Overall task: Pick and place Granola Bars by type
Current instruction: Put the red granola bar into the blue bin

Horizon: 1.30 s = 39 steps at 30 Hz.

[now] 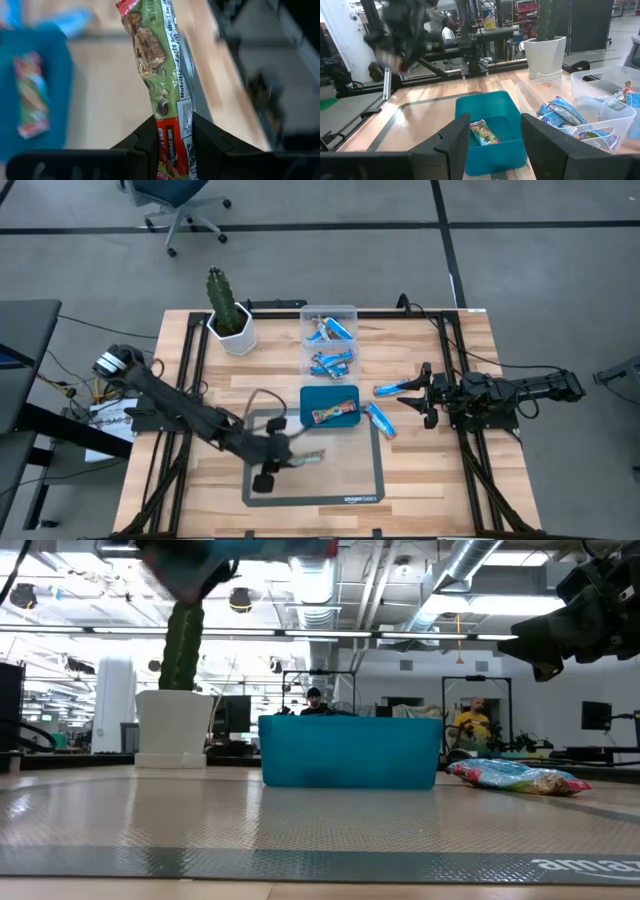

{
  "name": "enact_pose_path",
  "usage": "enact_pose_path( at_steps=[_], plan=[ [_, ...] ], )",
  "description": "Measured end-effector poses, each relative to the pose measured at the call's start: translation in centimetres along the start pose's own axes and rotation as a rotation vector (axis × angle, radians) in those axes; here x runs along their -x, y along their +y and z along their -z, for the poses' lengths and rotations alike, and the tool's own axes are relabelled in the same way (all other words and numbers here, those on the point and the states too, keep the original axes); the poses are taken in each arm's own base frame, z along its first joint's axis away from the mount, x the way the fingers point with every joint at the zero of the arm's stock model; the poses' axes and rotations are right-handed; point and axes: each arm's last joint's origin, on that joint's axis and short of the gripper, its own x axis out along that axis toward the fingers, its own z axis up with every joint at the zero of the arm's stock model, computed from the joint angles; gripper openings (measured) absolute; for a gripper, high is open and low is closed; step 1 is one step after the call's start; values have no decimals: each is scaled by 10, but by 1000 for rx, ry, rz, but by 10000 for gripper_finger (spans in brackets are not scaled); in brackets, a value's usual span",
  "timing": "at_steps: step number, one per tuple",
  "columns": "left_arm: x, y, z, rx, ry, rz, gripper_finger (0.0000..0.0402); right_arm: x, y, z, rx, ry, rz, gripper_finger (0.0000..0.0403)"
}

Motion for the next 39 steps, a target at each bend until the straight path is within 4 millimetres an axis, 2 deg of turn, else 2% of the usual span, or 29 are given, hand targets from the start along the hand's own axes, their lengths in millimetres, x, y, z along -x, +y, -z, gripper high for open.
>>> enact_pose_path(
  at_steps=[8,11,15,26,28,32,39],
  plan=[
    [48,21,-41,128,-342,-79,83,0,0,0,0,0,0,170],
    [60,29,-48,141,-412,-117,83,0,0,0,0,0,0,169],
    [64,43,-49,169,-453,-166,83,0,0,0,0,0,0,171],
    [53,85,-52,240,-440,-297,83,0,0,0,0,0,0,169],
    [47,94,-52,233,-383,-319,83,0,0,0,0,0,0,169],
    [34,110,-64,223,-312,-350,83,0,0,0,0,0,0,170],
    [1,137,-79,209,-109,-359,83,0,0,0,0,0,0,170]
  ],
)
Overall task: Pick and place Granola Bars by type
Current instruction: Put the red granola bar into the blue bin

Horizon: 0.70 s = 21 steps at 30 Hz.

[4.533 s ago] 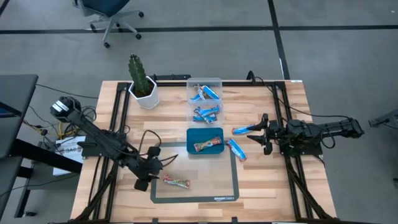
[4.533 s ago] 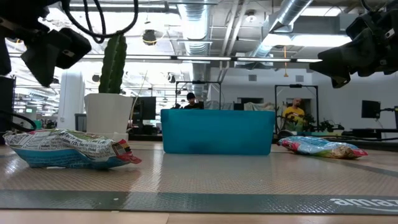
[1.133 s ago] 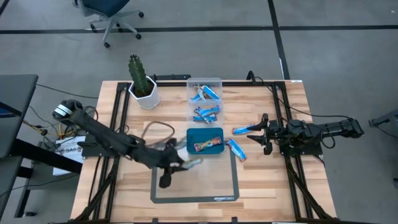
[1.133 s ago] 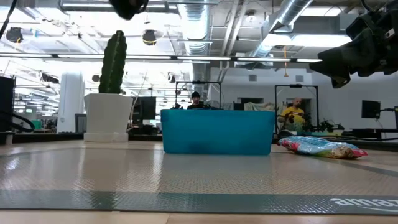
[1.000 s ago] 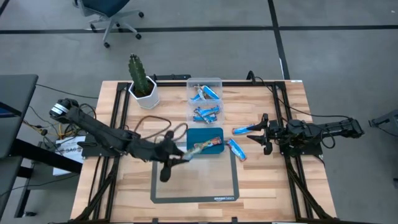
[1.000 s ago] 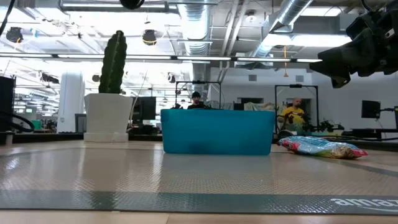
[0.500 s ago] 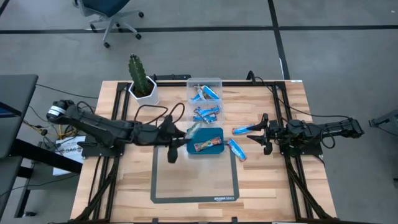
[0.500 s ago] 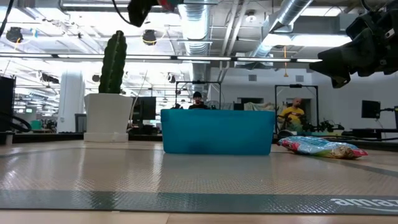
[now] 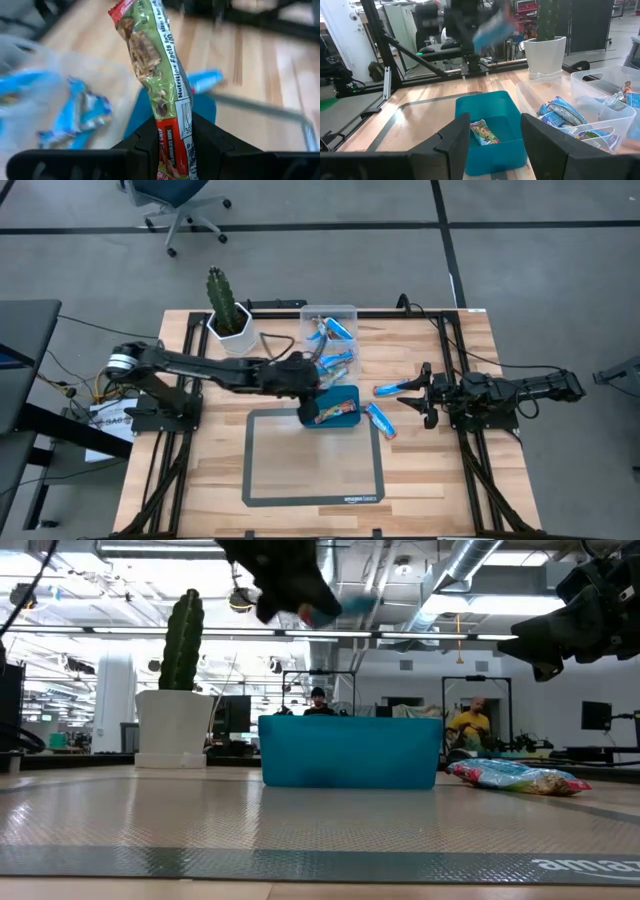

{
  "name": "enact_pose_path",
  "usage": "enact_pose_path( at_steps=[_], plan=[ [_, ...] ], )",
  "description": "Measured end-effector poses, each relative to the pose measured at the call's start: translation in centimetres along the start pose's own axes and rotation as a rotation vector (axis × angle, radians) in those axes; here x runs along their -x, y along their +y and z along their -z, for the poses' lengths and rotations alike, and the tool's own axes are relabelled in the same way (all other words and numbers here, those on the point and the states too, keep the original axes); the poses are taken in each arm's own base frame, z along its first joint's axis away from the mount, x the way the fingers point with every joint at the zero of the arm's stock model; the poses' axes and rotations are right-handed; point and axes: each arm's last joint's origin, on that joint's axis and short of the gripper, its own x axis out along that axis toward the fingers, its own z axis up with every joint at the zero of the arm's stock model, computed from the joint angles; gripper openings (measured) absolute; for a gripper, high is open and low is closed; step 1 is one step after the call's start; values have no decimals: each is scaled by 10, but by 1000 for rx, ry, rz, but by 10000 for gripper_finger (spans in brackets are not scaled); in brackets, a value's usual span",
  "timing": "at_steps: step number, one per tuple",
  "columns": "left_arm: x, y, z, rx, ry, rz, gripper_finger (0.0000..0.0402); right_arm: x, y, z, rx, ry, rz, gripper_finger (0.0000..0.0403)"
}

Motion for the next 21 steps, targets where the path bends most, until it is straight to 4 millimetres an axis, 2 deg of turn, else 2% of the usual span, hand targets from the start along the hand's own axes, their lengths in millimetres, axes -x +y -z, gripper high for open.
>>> enact_pose_path(
  at_steps=[5,10,16,21],
  plan=[
    [-38,1,6,-33,179,59,83,0,0,0,0,0,0,170],
    [-65,-1,20,-108,311,86,83,0,0,0,0,0,0,170],
    [-81,1,41,-210,433,72,83,0,0,0,0,0,0,170],
    [-86,3,45,-237,455,71,83,0,0,0,0,0,0,170]
  ],
)
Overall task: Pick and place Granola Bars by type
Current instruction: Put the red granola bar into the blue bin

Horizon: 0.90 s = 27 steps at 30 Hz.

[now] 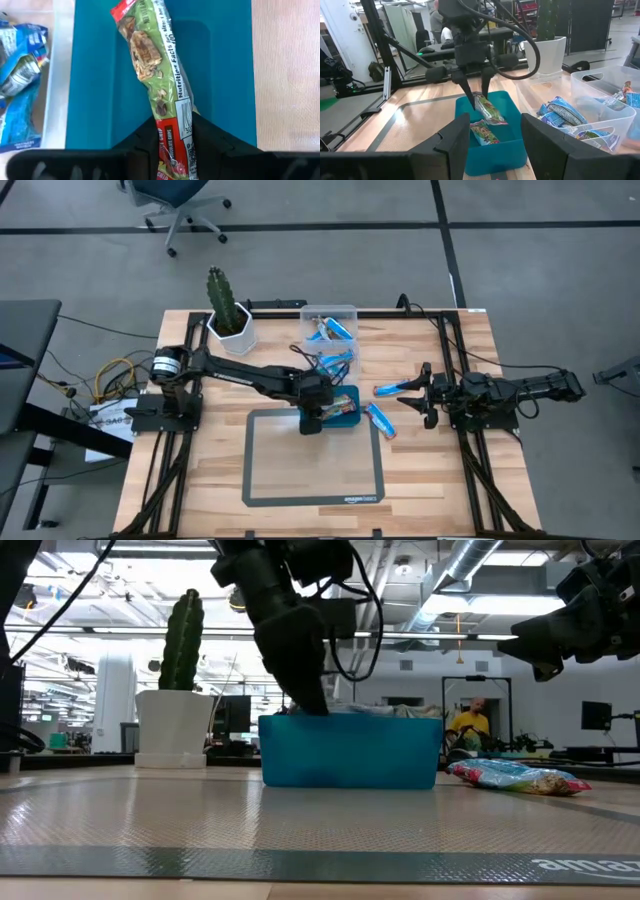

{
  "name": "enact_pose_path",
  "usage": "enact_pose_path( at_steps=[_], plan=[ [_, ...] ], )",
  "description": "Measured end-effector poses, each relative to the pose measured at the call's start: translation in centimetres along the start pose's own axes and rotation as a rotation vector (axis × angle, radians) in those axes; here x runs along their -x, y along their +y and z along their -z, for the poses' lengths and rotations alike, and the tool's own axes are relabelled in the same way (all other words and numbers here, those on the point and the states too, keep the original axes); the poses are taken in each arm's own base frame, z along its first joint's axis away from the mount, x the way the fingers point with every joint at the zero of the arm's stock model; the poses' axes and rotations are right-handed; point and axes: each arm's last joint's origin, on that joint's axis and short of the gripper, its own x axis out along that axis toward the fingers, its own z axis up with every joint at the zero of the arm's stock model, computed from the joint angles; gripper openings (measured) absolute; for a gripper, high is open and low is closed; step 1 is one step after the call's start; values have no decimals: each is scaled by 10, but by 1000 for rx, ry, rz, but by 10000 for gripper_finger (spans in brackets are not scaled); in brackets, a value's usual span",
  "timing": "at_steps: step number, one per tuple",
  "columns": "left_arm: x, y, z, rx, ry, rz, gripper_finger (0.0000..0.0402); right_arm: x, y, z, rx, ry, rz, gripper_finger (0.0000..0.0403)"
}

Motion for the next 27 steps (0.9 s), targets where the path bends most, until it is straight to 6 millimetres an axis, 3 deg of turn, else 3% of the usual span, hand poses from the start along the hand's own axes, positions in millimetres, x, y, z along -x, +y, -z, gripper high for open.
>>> enact_pose_path(
  at_steps=[6,17,23,27],
  plan=[
    [0,6,0,-6,4,-29,91,0,0,0,0,0,0,170],
    [1,7,0,19,1,-24,173,0,0,0,0,0,0,170],
    [30,7,-1,87,-105,-16,180,0,0,0,0,0,0,170],
    [51,11,21,136,-168,-6,180,0,0,0,0,0,0,170]
  ],
)
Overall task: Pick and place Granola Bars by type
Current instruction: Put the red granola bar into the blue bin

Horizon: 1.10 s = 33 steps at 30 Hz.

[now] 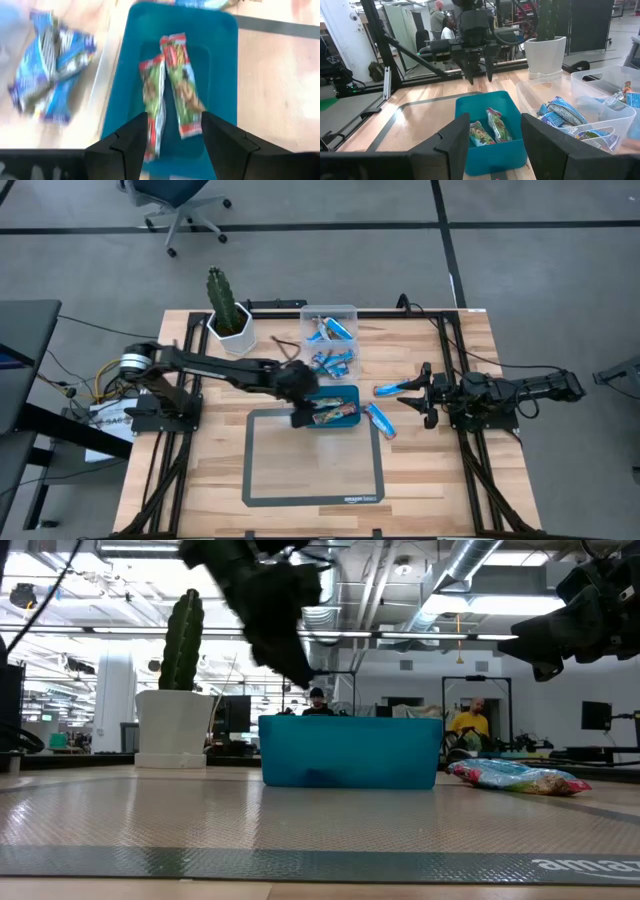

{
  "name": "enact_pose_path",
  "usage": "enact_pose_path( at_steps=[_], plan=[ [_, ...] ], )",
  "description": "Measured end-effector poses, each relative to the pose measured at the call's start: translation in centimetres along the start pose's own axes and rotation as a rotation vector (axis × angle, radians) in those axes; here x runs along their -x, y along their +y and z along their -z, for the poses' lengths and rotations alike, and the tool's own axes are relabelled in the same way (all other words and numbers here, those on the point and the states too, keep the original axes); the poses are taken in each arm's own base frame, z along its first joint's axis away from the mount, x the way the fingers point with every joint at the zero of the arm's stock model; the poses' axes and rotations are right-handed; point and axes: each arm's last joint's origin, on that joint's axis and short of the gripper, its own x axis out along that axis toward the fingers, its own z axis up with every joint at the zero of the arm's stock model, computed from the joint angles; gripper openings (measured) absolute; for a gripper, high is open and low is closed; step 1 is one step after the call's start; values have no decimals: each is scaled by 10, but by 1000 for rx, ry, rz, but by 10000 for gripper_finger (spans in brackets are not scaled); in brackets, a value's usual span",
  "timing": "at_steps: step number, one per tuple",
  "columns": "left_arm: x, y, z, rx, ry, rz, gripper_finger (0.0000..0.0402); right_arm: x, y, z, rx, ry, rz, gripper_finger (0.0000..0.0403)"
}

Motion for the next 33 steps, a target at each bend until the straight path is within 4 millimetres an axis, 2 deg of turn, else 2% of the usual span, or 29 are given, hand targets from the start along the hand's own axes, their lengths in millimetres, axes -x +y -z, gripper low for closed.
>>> enact_pose_path(
  at_steps=[4,10,14,20,26,33],
  plan=[
    [21,8,39,53,-78,46,180,0,0,0,0,0,0,170],
    [52,17,108,130,-180,139,180,0,0,0,0,1,0,170],
    [68,22,142,154,-238,163,180,0,0,0,0,0,0,170],
    [87,30,174,162,-371,174,180,0,0,0,0,1,0,170],
    [95,33,193,159,-488,195,180,0,0,0,0,0,0,170],
    [99,35,207,156,-590,216,180,0,0,0,0,0,0,170]
  ],
)
